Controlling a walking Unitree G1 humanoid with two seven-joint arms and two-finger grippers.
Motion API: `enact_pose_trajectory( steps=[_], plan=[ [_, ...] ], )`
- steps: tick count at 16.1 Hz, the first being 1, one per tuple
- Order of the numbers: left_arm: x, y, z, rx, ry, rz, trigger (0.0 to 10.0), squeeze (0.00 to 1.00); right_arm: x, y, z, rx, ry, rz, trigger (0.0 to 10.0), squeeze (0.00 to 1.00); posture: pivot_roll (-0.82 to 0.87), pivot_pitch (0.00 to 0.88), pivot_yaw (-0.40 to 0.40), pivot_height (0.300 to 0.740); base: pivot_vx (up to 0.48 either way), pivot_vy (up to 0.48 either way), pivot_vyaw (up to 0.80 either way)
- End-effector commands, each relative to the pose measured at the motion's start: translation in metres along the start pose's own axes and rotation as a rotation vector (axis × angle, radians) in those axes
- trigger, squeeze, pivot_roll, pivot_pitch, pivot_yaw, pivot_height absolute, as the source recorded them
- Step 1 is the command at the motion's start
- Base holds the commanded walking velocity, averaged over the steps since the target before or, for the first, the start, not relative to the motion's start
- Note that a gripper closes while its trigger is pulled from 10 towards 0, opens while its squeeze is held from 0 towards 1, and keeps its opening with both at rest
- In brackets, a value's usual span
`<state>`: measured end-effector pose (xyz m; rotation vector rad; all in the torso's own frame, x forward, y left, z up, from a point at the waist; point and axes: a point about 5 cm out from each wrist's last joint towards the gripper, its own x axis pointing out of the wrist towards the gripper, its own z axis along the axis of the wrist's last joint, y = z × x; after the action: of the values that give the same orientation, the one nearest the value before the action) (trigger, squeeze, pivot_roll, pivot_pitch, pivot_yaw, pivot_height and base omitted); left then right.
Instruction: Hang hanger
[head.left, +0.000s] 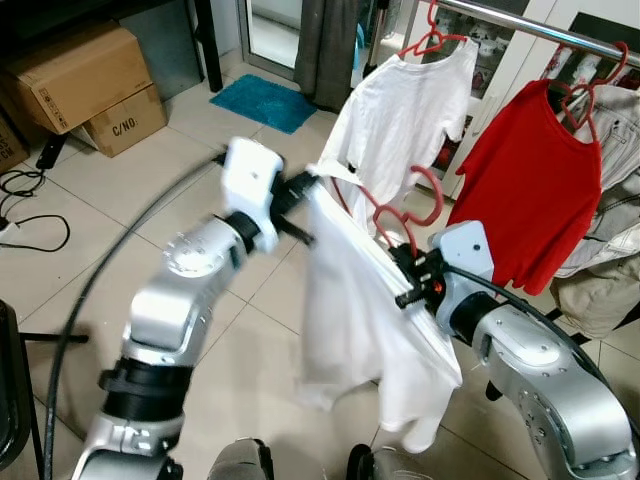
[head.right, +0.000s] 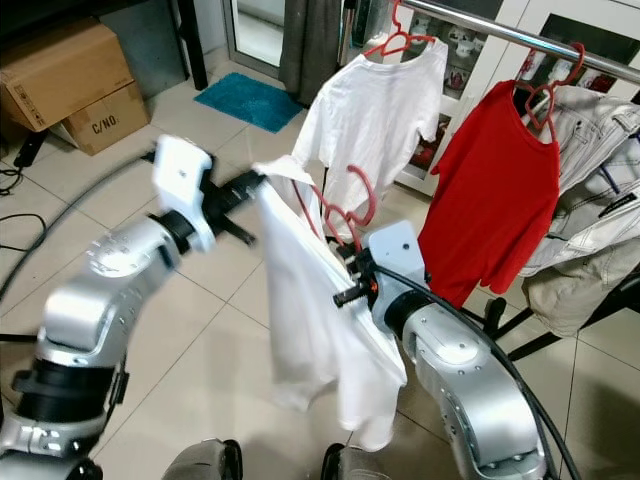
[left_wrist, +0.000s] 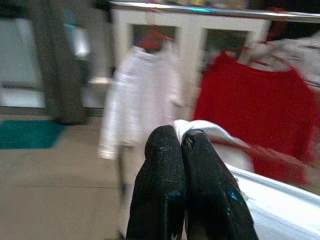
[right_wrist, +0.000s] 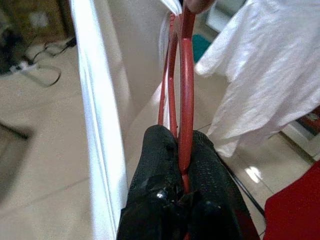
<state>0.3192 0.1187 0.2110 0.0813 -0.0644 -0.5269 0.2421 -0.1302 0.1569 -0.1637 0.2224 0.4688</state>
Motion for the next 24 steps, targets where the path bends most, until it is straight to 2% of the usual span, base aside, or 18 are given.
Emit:
enact_pose_trajectory(
  steps=[1,2,3,5,6,8,9,10,11,14,15,16,18,19,20,21,22,24],
  plan=[
    [-0.003,0.027,0.023,0.067,-0.081,0.153,0.0,0.0,-0.007,0.001,-0.007,-0.022,0.034,0.062,0.0,0.0,0.05,0.081,-0.064,0.74,0.0,0.0,0.0],
    [-0.004,0.045,0.031,0.125,-0.084,0.221,0.0,0.0,-0.014,0.005,-0.007,-0.03,0.022,0.154,0.0,0.0,0.06,0.073,-0.067,0.74,0.0,0.0,0.0],
    [-0.005,0.052,0.032,0.152,-0.076,0.243,0.0,0.0,-0.018,0.007,-0.007,-0.029,0.014,0.195,0.0,0.0,0.06,0.071,-0.066,0.74,0.0,0.0,0.0],
    [-0.007,0.08,0.036,0.246,-0.036,0.349,0.0,0.0,-0.029,0.007,-0.004,-0.005,-0.022,0.274,0.0,0.0,0.05,0.063,-0.061,0.74,0.0,0.0,0.0],
    [-0.011,0.105,0.038,0.296,0.001,0.454,0.0,0.0,-0.038,0.006,0.0,0.033,-0.059,0.335,0.0,0.0,0.05,0.057,-0.055,0.74,0.0,0.0,0.0],
    [-0.012,0.118,0.035,0.326,0.042,0.488,0.0,0.0,-0.043,0.006,0.002,0.074,-0.092,0.376,0.0,0.0,0.05,0.054,-0.052,0.74,0.0,0.0,0.0],
    [-0.011,0.121,0.023,0.318,0.077,0.489,0.0,0.0,-0.044,0.006,0.006,0.125,-0.14,0.379,0.0,0.0,0.05,0.05,-0.046,0.74,0.0,0.0,0.0],
    [-0.011,0.121,0.015,0.312,0.099,0.482,0.0,0.0,-0.043,0.006,0.009,0.156,-0.174,0.373,0.0,0.0,0.05,0.048,-0.044,0.74,0.0,0.0,0.0],
    [-0.005,0.106,0.008,0.272,0.084,0.4,0.0,0.0,-0.038,0.004,0.012,0.177,-0.194,0.326,0.0,0.0,0.05,0.048,-0.043,0.74,0.0,0.0,0.0],
    [0.01,0.036,-0.008,0.148,0.034,0.074,0.0,0.0,-0.009,-0.01,0.012,0.309,-0.201,0.035,0.0,0.0,0.05,0.046,-0.045,0.74,0.0,0.0,0.0],
    [0.009,0.02,-0.018,0.103,0.053,0.056,0.0,0.0,-0.003,0.001,0.023,0.423,-0.287,0.077,0.0,0.0,0.06,0.046,-0.055,0.74,0.0,0.0,0.0],
    [0.008,0.024,-0.023,0.107,0.065,0.095,0.0,0.0,-0.005,0.009,0.029,0.43,-0.318,0.156,0.0,0.0,0.06,0.046,-0.063,0.74,0.0,0.0,0.0],
    [0.003,0.049,-0.017,0.129,0.058,0.218,0.0,0.0,-0.009,0.014,0.018,0.299,-0.216,0.22,0.0,0.0,0.06,0.046,-0.068,0.74,0.0,0.0,0.0],
    [0.001,0.054,-0.014,0.146,0.057,0.227,0.0,0.0,-0.009,0.013,0.015,0.274,-0.192,0.218,0.0,0.0,0.06,0.046,-0.071,0.74,0.0,0.0,0.0],
    [-0.002,0.066,-0.005,0.235,0.071,0.235,0.0,0.0,-0.009,0.012,0.006,0.152,-0.102,0.247,0.0,0.0,0.06,0.044,-0.071,0.74,0.0,0.0,0.0],
    [-0.004,0.072,0.0,0.278,0.077,0.24,0.0,0.0,-0.01,0.011,0.001,0.082,-0.044,0.262,0.0,0.0,0.06,0.043,-0.07,0.74,0.0,0.0,0.0],
    [-0.007,0.087,0.012,0.377,0.09,0.26,0.0,0.0,-0.014,0.001,-0.014,-0.067,0.123,0.281,0.0,0.0,0.06,0.04,-0.068,0.74,0.0,0.0,0.0],
    [-0.006,0.092,0.025,0.434,0.08,0.24,0.0,0.0,-0.018,-0.01,-0.023,-0.173,0.291,0.283,0.0,0.0,0.06,0.036,-0.066,0.74,0.0,0.0,0.0]
  ],
)
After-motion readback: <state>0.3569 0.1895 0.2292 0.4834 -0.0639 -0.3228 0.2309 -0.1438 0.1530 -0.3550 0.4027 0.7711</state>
